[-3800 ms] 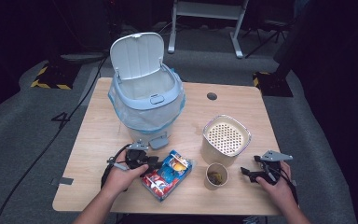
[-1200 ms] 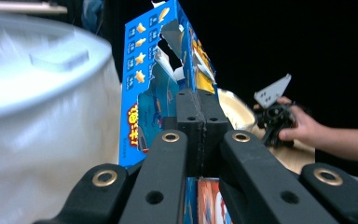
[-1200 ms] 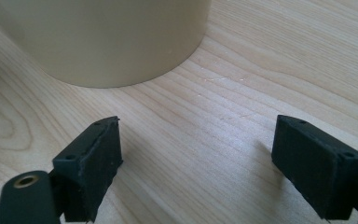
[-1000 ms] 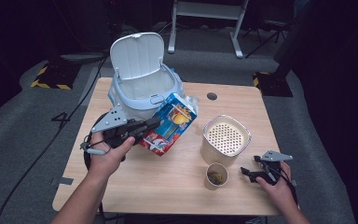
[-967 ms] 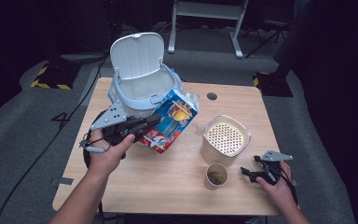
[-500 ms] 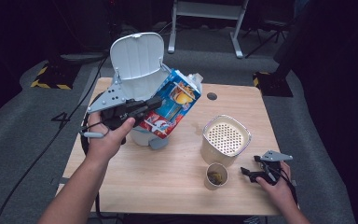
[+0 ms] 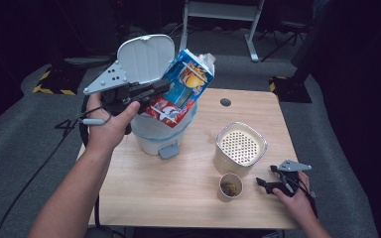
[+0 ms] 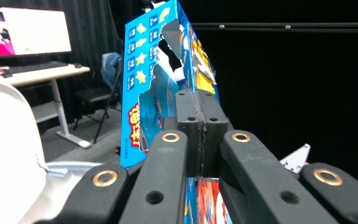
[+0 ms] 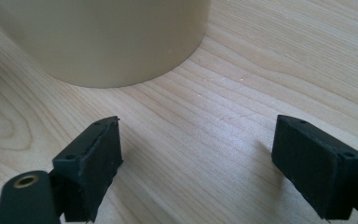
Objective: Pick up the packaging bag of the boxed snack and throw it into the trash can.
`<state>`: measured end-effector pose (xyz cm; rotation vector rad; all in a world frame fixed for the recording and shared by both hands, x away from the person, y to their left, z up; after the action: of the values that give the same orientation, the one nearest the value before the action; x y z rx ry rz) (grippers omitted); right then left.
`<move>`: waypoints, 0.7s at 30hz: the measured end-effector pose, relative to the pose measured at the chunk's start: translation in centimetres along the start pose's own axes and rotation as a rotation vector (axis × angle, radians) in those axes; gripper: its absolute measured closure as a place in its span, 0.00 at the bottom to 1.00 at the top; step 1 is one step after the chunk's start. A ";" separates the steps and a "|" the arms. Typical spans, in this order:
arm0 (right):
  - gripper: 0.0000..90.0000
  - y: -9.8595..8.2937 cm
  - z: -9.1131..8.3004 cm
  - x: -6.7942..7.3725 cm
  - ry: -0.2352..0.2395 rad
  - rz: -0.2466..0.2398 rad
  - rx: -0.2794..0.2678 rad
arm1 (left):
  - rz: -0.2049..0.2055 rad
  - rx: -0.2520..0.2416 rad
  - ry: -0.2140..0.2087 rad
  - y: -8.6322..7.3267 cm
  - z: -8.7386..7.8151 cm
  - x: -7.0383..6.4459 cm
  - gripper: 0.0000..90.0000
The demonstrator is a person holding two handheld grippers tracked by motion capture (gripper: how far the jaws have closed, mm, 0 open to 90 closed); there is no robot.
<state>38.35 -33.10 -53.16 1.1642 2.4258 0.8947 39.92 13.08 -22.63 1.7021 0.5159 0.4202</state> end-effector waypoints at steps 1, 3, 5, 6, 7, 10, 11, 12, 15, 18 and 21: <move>0.18 0.0 0.0 0.0 0.000 0.000 0.000 | 0.000 -0.005 0.003 0.2 0.0 0.1 1.00; 0.18 0.0 0.0 0.0 0.000 0.000 0.000 | 0.005 -0.015 0.014 0.9 0.0 0.4 0.99; 0.18 0.0 0.0 0.0 0.001 0.000 -0.001 | 0.007 -0.014 0.018 1.1 0.0 0.5 0.99; 0.18 0.0 0.0 0.0 0.000 0.000 0.000 | 0.007 -0.018 0.027 1.4 0.1 0.7 1.00; 0.18 0.0 0.0 0.0 0.000 0.000 0.000 | 0.009 -0.021 0.038 1.7 0.3 1.0 1.00; 0.18 0.0 0.0 0.0 0.002 0.001 -0.001 | 0.011 -0.032 0.057 2.0 0.5 1.4 0.99; 0.18 0.0 0.0 0.0 0.001 0.000 -0.001 | 0.012 -0.039 0.074 2.3 0.7 2.0 0.99; 0.18 0.0 0.0 0.0 0.001 0.000 -0.001 | 0.009 -0.041 0.084 2.4 0.8 2.4 0.99; 0.18 0.0 0.0 0.0 0.001 0.000 -0.001 | 0.001 -0.052 0.108 2.4 1.1 3.4 0.99; 0.18 0.0 0.0 0.0 0.000 0.000 0.000 | -0.007 -0.064 0.138 2.4 1.4 4.3 0.99; 0.18 0.0 0.0 0.0 0.000 0.000 0.000 | -0.023 -0.082 0.160 2.4 1.6 5.1 1.00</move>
<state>38.35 -33.10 -53.16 1.1643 2.4259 0.8950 45.27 14.20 -20.60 1.5907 0.6258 0.5574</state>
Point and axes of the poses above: each handheld gripper's, and its own axes: z roughly forward along the jaws, y roughly out of its top, x roughly to its left, the point moved 4 cm from there along z, roughly forward along the jaws, and after that the axes turned 7 degrees about x, right-handed, at the moved point
